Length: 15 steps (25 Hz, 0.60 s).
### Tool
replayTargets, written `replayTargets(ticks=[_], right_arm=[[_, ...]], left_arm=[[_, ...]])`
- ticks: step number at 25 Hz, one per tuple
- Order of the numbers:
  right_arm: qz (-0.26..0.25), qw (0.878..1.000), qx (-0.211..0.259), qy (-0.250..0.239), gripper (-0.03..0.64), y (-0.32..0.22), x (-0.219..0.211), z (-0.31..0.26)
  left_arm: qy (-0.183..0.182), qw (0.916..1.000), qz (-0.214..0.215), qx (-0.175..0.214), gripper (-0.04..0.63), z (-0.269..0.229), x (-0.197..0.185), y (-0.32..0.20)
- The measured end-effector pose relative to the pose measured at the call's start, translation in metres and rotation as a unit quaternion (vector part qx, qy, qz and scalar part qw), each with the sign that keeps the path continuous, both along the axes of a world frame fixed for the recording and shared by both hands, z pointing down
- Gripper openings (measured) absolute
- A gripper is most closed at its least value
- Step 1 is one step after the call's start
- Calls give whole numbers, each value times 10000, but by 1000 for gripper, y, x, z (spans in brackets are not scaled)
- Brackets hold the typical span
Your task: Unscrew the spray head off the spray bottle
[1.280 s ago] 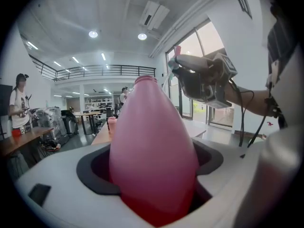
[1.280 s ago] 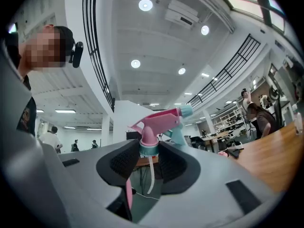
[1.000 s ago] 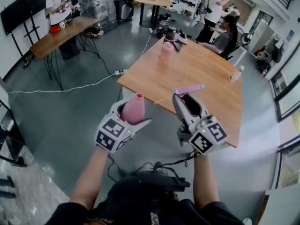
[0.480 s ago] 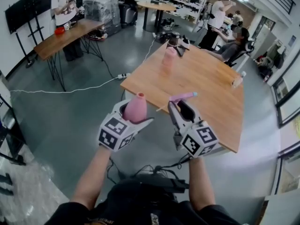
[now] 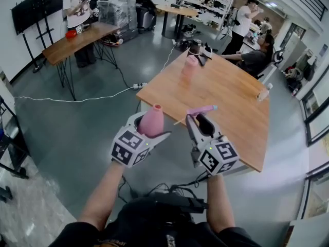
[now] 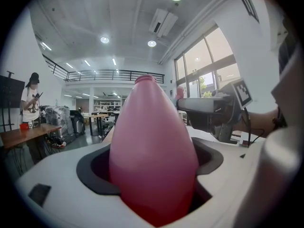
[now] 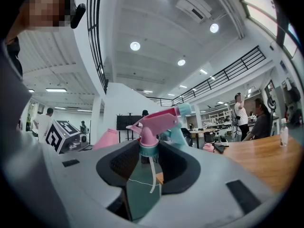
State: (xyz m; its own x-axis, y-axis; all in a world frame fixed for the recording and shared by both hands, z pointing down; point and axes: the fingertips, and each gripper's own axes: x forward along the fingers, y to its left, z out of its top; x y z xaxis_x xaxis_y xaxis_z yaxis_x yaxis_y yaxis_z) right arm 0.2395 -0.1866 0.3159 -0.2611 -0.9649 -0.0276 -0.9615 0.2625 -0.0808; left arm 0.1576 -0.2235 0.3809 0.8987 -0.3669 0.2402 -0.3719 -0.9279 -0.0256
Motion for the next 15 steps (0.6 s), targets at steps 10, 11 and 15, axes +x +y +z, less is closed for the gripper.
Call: replayTargets(ticks=[10, 11, 15], right_arm=[[-31, 10000, 72, 5, 133, 0, -3, -4], [-33, 10000, 79, 13, 133, 1, -4, -5], [11, 10000, 59, 35, 133, 3, -4, -4]], left_arm=[[3, 10000, -21, 38, 439, -3, -3, 2], [-1, 10000, -18, 41, 439, -3, -4, 2], [12, 10000, -13, 64, 439, -2, -4, 5]])
